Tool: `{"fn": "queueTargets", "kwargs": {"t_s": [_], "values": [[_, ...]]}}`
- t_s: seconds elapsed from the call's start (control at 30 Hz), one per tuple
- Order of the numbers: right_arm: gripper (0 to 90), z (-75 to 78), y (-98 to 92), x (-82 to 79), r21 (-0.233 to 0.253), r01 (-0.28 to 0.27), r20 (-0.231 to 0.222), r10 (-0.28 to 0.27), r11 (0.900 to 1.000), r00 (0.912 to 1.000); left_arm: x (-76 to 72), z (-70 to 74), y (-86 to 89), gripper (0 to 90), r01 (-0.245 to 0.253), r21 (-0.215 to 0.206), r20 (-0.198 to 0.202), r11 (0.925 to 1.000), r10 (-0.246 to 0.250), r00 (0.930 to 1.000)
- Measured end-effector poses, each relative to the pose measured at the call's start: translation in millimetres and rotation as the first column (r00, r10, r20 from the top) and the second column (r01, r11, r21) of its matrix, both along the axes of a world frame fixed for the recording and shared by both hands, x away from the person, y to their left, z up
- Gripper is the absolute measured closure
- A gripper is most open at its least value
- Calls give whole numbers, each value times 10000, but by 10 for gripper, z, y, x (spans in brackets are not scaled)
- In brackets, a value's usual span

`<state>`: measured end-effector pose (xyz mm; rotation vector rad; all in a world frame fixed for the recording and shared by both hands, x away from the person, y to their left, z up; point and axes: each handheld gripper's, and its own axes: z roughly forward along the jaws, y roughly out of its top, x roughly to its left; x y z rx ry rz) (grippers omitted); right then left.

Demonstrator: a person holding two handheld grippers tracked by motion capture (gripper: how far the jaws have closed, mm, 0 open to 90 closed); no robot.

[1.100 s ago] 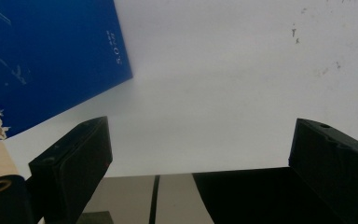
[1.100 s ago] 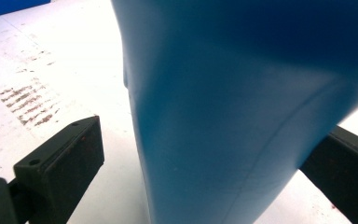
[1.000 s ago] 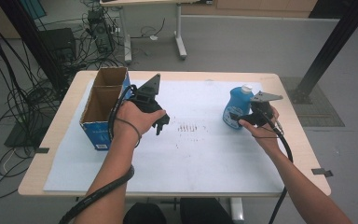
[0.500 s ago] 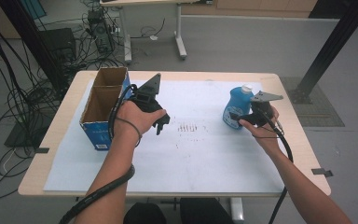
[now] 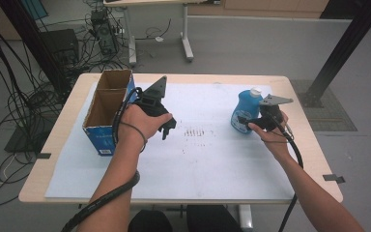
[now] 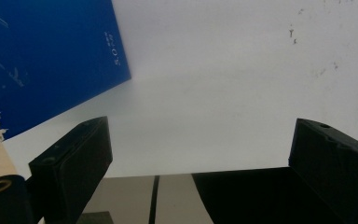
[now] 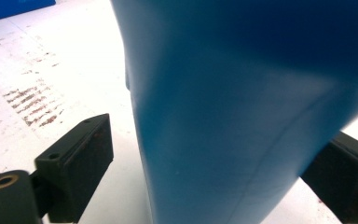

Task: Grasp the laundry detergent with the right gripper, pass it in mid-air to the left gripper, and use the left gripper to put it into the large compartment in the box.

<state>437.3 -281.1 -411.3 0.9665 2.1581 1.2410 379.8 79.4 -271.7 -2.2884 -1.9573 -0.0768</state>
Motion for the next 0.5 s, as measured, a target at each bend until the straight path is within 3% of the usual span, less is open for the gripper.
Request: {"fn": "queueTargets", "kwargs": {"t_s": [0.33,0.5], "values": [[266,20,-20,12,-24,65,228,-65,10000,9997,1,-11,-9,63,11,-34,0,10000,-11,10000],[283,4,-26,21,64,75,124,-76,10000,9999,-1,-25,-15,64,31,-63,-26,10000,-31,10000]]}}
